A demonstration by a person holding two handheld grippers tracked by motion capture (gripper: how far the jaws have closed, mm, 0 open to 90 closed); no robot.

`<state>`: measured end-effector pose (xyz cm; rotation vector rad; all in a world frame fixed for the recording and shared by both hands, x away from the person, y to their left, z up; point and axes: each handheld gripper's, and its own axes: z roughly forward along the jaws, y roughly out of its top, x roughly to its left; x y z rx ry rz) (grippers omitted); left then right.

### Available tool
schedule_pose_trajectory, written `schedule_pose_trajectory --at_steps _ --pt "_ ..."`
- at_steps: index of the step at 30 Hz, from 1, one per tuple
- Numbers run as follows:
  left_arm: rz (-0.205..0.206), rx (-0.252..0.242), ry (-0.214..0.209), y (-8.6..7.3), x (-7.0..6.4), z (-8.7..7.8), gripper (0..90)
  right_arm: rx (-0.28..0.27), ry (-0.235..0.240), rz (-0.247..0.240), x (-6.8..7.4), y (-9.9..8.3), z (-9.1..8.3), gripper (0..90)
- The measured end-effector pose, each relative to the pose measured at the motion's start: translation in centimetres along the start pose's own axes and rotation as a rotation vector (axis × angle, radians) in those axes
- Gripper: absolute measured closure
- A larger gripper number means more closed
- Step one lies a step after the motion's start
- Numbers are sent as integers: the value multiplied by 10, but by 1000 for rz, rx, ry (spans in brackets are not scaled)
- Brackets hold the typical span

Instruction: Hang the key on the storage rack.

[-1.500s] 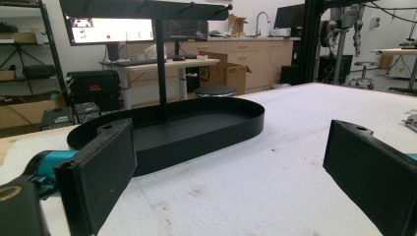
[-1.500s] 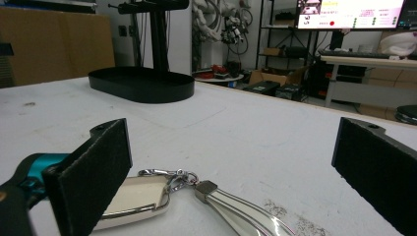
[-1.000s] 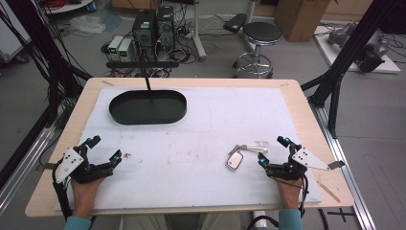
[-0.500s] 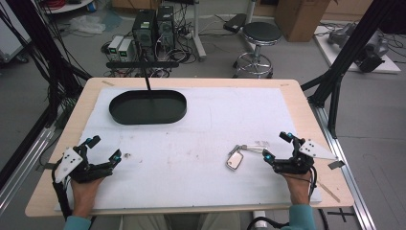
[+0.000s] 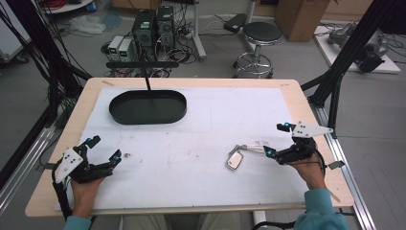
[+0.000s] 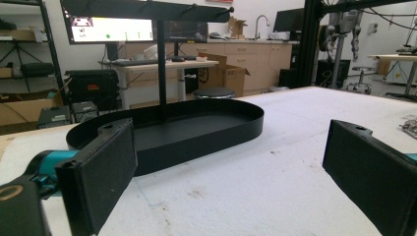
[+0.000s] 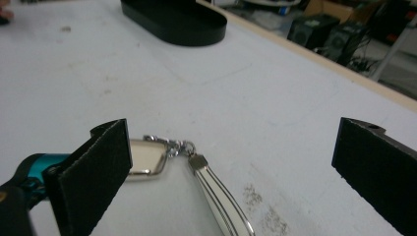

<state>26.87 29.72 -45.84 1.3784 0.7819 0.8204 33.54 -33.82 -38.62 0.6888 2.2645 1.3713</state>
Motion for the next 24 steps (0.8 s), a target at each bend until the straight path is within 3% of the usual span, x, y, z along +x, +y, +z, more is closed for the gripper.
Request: schedule_pose_trajectory --at_steps 1,8,10,12,17,20,24 --pt "1 0 0 0 0 0 67 52 17 -6 -5 2 3 9" --pt "2 0 -1 0 0 0 67 154 62 -62 -16 8 8 10" --pt "3 1 -1 0 0 0 67 232 99 -91 -22 11 13 43" --pt "4 2 0 0 0 0 67 278 116 -108 -24 11 16 43" --pt "4 0 2 0 0 0 67 355 140 -135 -26 12 24 43" --pt "5 0 2 0 0 0 67 434 161 -174 -27 11 34 49" --pt "4 -1 2 0 0 0 67 494 168 -174 -30 10 41 72"
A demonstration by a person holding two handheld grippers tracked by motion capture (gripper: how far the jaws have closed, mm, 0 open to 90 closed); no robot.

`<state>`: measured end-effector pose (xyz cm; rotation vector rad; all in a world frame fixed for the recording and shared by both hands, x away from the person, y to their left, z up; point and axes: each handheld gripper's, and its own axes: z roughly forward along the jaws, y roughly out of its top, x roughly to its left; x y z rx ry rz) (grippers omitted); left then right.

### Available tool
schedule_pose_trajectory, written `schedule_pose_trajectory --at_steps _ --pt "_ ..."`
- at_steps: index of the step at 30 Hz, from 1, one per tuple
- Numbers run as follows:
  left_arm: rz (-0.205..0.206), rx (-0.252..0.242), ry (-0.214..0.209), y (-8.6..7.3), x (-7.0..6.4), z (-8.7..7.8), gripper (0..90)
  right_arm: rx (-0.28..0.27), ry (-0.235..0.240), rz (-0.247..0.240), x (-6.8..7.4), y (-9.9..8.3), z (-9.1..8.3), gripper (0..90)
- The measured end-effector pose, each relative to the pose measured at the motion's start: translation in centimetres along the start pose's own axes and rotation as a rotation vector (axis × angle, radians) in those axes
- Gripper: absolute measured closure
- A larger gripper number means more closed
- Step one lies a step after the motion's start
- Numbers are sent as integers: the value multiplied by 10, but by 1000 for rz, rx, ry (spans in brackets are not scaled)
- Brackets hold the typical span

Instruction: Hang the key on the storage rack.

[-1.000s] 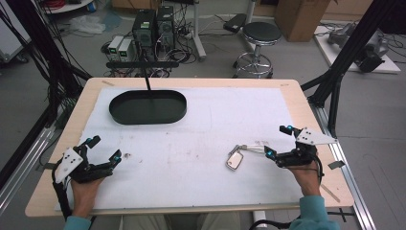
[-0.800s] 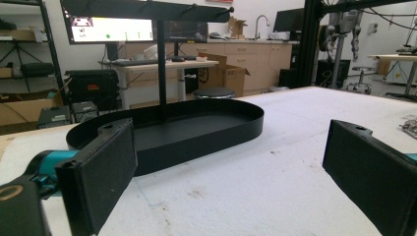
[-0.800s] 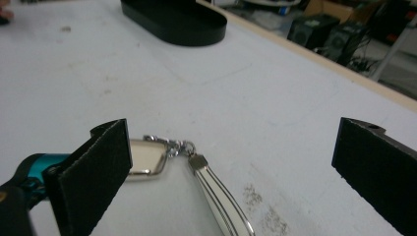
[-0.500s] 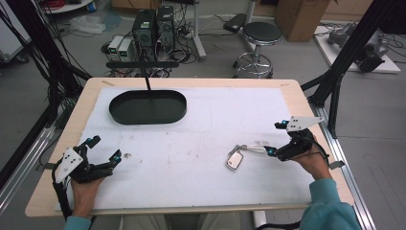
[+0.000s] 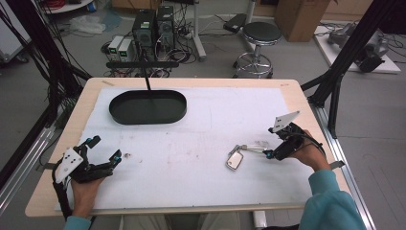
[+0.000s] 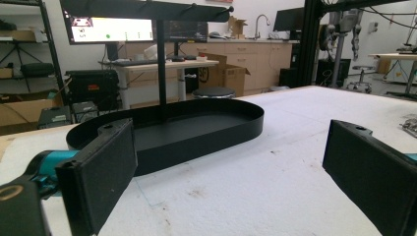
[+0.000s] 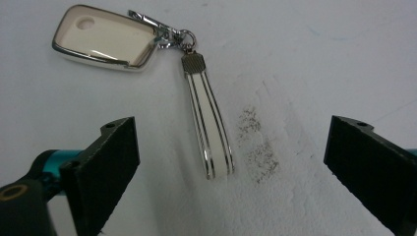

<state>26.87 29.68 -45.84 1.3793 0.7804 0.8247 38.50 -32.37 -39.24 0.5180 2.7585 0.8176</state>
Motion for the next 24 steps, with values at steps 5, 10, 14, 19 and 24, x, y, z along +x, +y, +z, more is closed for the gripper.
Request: schedule_pose_trajectory --at_steps 5,10,14,19,24 --pt "0 0 0 0 0 0 67 36 35 27 -5 0 4 186" --pt "0 1 -1 0 0 0 67 68 46 23 -9 -1 10 228" --pt "0 0 -1 0 0 0 67 78 56 4 -10 -1 11 288" --pt "1 1 -3 0 0 0 67 117 79 -25 -8 -1 14 424" --pt "0 0 -2 0 0 0 67 143 91 -49 -9 0 17 496"
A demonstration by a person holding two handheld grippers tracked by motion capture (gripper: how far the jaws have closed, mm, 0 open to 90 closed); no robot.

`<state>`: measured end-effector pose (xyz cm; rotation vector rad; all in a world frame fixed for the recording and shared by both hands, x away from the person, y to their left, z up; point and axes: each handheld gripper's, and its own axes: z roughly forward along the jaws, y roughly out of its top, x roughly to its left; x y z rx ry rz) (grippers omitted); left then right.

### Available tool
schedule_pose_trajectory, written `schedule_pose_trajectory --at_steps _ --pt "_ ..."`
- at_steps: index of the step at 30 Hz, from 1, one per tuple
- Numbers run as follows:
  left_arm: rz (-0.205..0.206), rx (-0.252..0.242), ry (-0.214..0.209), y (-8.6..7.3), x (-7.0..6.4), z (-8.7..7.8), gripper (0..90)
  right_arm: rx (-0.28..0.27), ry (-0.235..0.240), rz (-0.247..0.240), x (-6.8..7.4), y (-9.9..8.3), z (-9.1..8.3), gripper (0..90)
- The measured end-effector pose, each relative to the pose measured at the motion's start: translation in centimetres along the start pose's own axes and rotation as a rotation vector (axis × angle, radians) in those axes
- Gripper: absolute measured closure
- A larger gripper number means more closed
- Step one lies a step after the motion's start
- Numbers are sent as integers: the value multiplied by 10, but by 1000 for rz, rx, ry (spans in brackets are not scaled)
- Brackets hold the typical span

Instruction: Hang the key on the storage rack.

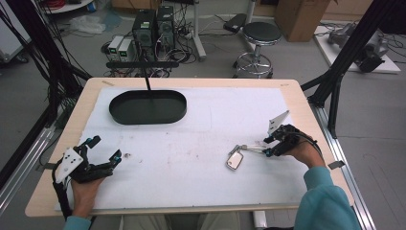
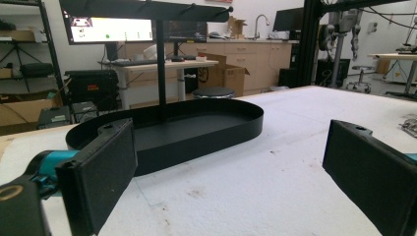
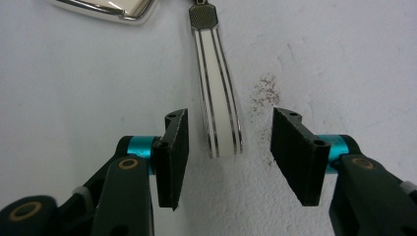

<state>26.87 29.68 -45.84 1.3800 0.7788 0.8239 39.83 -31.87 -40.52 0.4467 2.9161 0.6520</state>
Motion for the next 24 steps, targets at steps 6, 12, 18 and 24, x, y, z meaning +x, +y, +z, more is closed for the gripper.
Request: schedule_pose_trajectory --at_steps 6,12,18,24 --pt "0 0 0 0 0 0 67 28 2 -3 0 2 5 518" --pt "0 -1 -1 0 0 0 67 46 8 -11 -1 3 8 571" --pt "0 0 -1 0 0 0 67 61 15 -19 -1 4 10 650" --pt "0 -1 0 0 0 0 67 93 22 -33 0 6 13 716"
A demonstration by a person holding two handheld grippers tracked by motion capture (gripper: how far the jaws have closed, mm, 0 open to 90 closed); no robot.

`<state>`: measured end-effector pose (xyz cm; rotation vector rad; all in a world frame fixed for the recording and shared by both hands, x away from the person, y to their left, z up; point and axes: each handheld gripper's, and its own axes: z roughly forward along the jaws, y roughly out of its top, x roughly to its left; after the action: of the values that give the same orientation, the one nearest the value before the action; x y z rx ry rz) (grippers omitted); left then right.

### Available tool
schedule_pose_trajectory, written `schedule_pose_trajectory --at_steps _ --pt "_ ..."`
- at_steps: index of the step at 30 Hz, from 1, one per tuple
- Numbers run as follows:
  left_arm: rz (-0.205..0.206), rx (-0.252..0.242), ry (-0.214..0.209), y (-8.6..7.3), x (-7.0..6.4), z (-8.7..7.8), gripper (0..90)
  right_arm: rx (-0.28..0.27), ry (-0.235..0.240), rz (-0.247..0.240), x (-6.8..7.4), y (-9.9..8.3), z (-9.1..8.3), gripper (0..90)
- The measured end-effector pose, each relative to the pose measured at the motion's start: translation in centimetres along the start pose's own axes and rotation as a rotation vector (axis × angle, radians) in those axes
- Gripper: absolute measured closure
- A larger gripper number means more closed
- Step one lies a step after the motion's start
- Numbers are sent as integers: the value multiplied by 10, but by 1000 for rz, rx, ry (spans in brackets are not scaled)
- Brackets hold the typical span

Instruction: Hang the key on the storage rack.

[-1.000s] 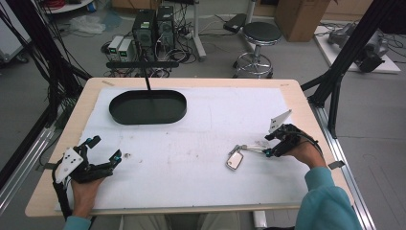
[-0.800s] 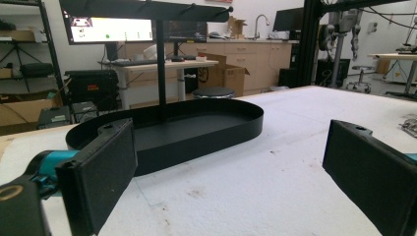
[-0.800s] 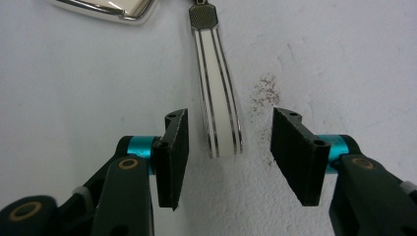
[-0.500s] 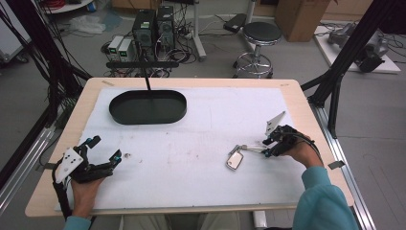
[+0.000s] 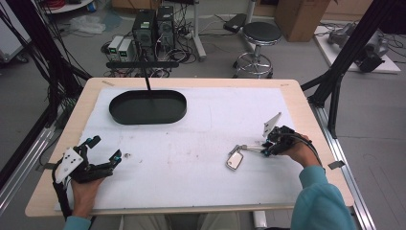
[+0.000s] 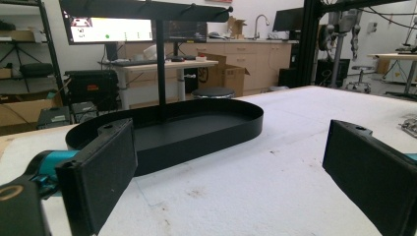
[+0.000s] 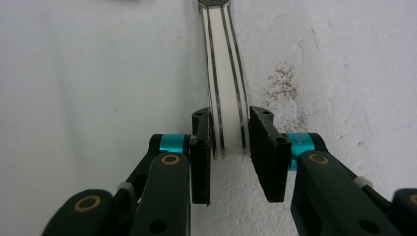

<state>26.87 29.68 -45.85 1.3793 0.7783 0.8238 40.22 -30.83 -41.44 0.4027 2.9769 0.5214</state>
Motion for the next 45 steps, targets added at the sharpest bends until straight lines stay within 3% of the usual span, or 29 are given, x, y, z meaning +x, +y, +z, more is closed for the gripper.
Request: schedule_pose_trajectory --at_steps 6,10,13,21,26,30,32,39,45 --pt "1 1 0 0 0 0 67 5 -3 -14 1 1 0 734" --pt "3 1 1 0 0 0 67 1 -4 25 3 2 -1 740" --pt "5 0 0 0 0 0 67 -2 1 28 4 3 -2 740" --pt "7 -1 1 0 -1 0 67 -108 25 95 6 6 -9 742" --pt "1 4 -2 0 0 0 67 -178 23 89 8 8 -15 743" --pt "-1 10 -32 1 2 1 67 -225 29 88 10 9 -18 745" --pt "5 18 -36 1 1 2 67 -255 63 127 9 11 -18 746" --pt "-5 40 -63 13 1 8 67 -349 78 123 12 14 -24 747" --pt "-38 89 -138 31 2 19 67 -417 83 116 19 23 -30 747"
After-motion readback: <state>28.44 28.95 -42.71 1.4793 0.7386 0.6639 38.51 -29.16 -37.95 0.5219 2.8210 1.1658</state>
